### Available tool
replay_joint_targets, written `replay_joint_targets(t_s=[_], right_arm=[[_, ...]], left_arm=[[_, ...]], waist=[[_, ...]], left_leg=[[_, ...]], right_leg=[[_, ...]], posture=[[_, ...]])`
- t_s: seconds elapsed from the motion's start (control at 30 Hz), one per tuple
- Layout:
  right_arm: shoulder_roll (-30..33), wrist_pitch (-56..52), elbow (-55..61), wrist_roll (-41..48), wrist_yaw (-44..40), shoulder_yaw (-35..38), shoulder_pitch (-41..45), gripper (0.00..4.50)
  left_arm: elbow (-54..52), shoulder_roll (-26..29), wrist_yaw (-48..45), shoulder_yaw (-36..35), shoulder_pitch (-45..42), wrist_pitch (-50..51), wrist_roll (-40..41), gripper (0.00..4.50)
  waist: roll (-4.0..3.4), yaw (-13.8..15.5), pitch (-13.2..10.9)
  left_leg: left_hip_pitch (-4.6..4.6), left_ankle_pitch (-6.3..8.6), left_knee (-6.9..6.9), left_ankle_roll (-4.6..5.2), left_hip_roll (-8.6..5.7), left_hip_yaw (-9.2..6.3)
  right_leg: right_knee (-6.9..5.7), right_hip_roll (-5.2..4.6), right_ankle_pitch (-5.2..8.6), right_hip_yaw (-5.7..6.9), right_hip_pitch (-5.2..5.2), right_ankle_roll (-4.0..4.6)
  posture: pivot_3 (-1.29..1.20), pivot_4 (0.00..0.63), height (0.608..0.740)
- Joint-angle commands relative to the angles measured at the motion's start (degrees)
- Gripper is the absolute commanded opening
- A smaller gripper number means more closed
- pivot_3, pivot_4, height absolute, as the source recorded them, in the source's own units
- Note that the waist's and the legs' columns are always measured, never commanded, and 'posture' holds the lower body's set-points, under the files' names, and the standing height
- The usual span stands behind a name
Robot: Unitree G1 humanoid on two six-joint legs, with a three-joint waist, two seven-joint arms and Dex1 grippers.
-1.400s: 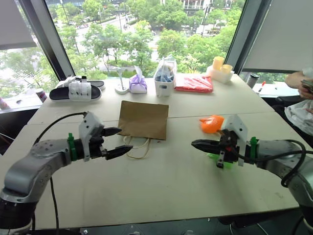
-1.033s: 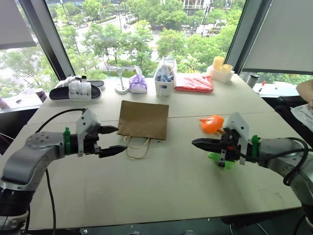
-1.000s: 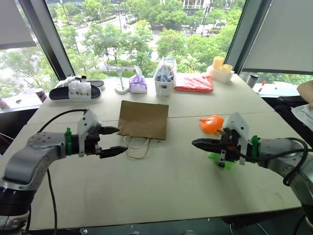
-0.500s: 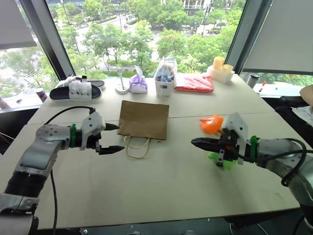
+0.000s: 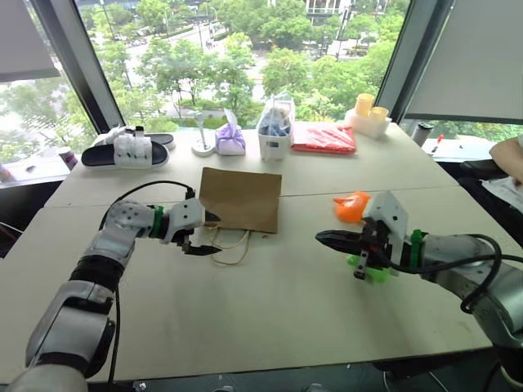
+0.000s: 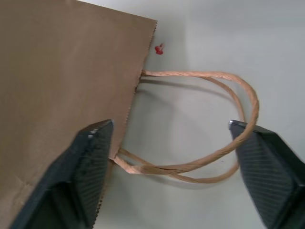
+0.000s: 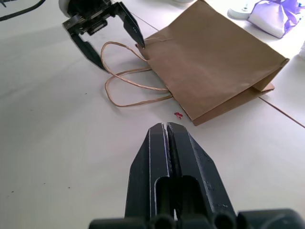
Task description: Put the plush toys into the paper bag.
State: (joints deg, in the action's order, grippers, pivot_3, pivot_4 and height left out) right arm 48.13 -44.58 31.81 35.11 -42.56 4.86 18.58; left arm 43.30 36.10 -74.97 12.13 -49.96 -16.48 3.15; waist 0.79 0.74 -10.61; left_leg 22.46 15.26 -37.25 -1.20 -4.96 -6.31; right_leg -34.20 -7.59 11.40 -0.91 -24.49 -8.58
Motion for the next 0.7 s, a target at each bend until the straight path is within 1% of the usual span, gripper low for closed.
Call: replay_joint_targets(t_s=[0.03,0.17,0.2,0.27,0.4,0.5,0.57,0.7], right_arm=[[-0.54,0.20,2.64,0.58,0.93,1.13,-0.01,0.00],[-1.11,0.12,3.04,0.58,1.66,1.01,-0.04,0.00],[-1.51,0.25,3.06,0.44,2.16,0.88,0.06,0.00],[-2.78,0.44,3.20,-0.29,3.52,-0.26,0.39,0.00],[-6.82,1.83,2.45,-5.69,7.60,-7.21,1.68,0.00],[-11.13,2.73,-0.39,-10.26,11.37,-11.70,4.18,0.00],[-15.26,3.13,-3.66,-13.66,14.83,-14.65,6.59,0.00],[-21.85,5.15,-10.21,-18.90,18.63,-18.44,10.15,0.00]], left_arm=[[2.17,-0.33,-0.34,-1.27,-2.69,-3.09,-0.31,2.36],[1.88,-1.23,-2.45,-2.73,-3.92,0.58,2.40,0.37],[1.06,-1.37,-3.27,-3.11,-4.12,2.21,3.27,0.06],[-1.99,-2.26,-4.50,-4.55,-5.07,8.50,6.33,0.06],[-10.72,-4.78,-3.98,-7.91,-7.61,25.83,13.72,0.06],[-16.50,-5.23,-3.47,-8.66,-7.33,33.19,16.43,0.06],[-20.06,-5.55,-2.61,-9.13,-7.03,37.57,18.25,0.06],[-25.56,-5.80,-1.15,-9.79,-6.41,44.26,21.36,0.06]], waist=[[0.01,-0.06,0.00],[0.01,-0.16,0.00],[0.01,-0.17,0.00],[0.01,-0.24,-0.01],[0.04,-0.30,-0.02],[0.03,-0.98,-0.02],[0.02,-1.74,-0.01],[0.02,-1.96,-0.01]], left_leg=[[0.01,0.00,-0.02,0.00,0.00,0.00],[0.01,0.01,-0.02,0.01,-0.01,-0.01],[0.01,0.01,-0.03,0.01,-0.01,-0.02],[0.01,0.01,-0.03,0.01,0.00,-0.01],[0.04,0.00,-0.11,0.02,0.00,-0.09],[0.03,0.00,-0.11,0.01,-0.02,-0.09],[0.00,0.00,-0.09,0.01,-0.02,-0.11],[-0.04,-0.02,-0.05,-0.03,-0.01,-0.16]], right_leg=[[0.00,0.00,0.00,0.00,0.00,0.00],[-0.02,0.01,0.00,0.01,0.00,-0.01],[-0.04,0.01,0.00,0.01,0.00,-0.01],[-0.04,0.01,0.00,0.01,0.00,-0.01],[-0.11,0.02,0.01,0.06,0.00,-0.03],[-0.14,0.01,0.03,0.04,0.00,-0.06],[-0.17,0.01,0.04,0.04,-0.01,-0.07],[-0.37,0.03,0.04,0.00,-0.14,-0.06]], posture=[[0.00,0.150,0.740],[0.00,0.150,0.740],[0.00,0.150,0.740],[0.00,0.150,0.740],[0.00,0.150,0.740],[0.00,0.150,0.740],[0.00,0.150,0.740],[0.00,0.150,0.740]])
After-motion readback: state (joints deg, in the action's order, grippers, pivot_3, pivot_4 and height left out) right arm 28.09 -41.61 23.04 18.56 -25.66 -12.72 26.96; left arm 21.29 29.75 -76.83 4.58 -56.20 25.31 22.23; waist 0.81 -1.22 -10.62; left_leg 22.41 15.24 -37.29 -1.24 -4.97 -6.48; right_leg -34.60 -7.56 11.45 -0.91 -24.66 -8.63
